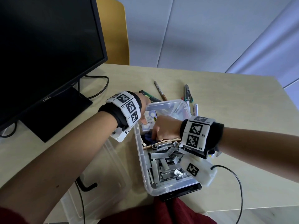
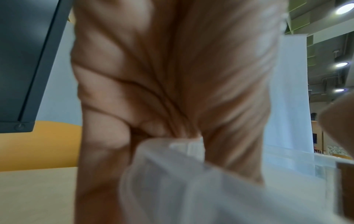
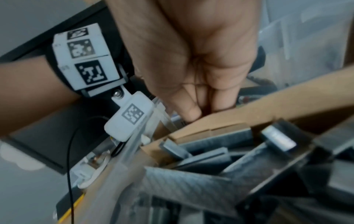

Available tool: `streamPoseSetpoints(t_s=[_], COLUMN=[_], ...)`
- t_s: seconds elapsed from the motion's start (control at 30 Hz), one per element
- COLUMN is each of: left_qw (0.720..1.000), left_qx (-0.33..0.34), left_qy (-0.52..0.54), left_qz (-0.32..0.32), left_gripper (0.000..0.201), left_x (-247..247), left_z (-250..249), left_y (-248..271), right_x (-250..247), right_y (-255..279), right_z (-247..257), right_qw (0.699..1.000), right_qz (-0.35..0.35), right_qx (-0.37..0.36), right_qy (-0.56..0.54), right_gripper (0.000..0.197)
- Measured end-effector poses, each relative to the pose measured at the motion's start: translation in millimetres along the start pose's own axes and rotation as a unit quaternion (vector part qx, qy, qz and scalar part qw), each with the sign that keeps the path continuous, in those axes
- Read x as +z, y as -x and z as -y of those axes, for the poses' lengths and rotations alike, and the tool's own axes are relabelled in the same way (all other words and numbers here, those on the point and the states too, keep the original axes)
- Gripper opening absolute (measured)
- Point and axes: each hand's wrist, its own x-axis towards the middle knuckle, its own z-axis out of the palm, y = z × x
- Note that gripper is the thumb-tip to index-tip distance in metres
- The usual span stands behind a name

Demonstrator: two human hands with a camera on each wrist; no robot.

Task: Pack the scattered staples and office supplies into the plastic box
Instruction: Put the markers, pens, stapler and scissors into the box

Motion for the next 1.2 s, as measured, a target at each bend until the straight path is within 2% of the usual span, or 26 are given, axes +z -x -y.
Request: streamPoseSetpoints(t_s=[0.1,0.23,0.3,0.37,0.5,0.57,0.67,0.83,0.93,1.03,1.1,1.2], left_qw=[1.0,0.999,0.999,0.999,0.998,0.998,0.999,0.996,0.995,0.996,0.996,0.995], left_qx=[0.007,0.016,0.015,0.008,-0.006,-0.011,-0.005,0.024,0.045,0.075,0.08,0.079], left_qy=[-0.007,-0.009,-0.007,-0.003,-0.003,-0.015,-0.028,0.06,0.07,0.046,0.013,0.006], left_qz=[-0.001,0.03,0.05,0.04,0.056,0.059,0.014,-0.059,-0.053,0.009,0.046,0.066], left_gripper=[0.062,0.058,0.061,0.068,0.069,0.065,0.047,0.035,0.03,0.033,0.03,0.027], left_x=[0.1,-2.0,-2.7,-3.4,-7.4,-13.0,-30.1,-68.5,-71.6,-66.8,-64.0,-63.6], left_z=[-2.8,-6.6,-6.8,-7.6,-10.9,-14.4,-23.3,-51.1,-65.5,-78.2,-83.4,-84.3], left_y=[3.0,2.6,1.6,2.1,6.4,9.7,12.2,-1.2,-17.5,-28.1,-33.5,-39.2], right_x=[0.9,4.0,4.4,5.0,4.1,-4.2,-30.0,-85.2,-105.2,-111.6,-107.3,-89.9], right_y=[-0.8,3.4,5.6,8.5,17.9,25.8,36.4,42.3,29.7,-4.4,-32.5,-70.5], right_z=[-0.7,-5.4,-5.9,-5.5,-8.9,-16.0,-35.6,-85.8,-110.0,-134.7,-148.9,-161.9], right_qw=[0.999,0.995,0.996,0.998,0.996,0.994,0.989,0.945,0.917,0.925,0.944,0.961], right_qz=[-0.01,-0.012,-0.003,-0.006,-0.042,-0.052,-0.064,-0.187,-0.245,-0.262,-0.259,-0.235], right_qx=[-0.012,-0.02,-0.028,-0.041,-0.074,-0.086,-0.087,-0.058,-0.005,0.068,0.11,0.14], right_qy=[-0.028,-0.101,-0.08,-0.043,-0.031,-0.048,-0.099,-0.262,-0.315,-0.267,-0.173,-0.048], right_gripper=[0.029,0.034,0.031,0.028,0.032,0.033,0.026,0.018,0.019,0.025,0.028,0.033])
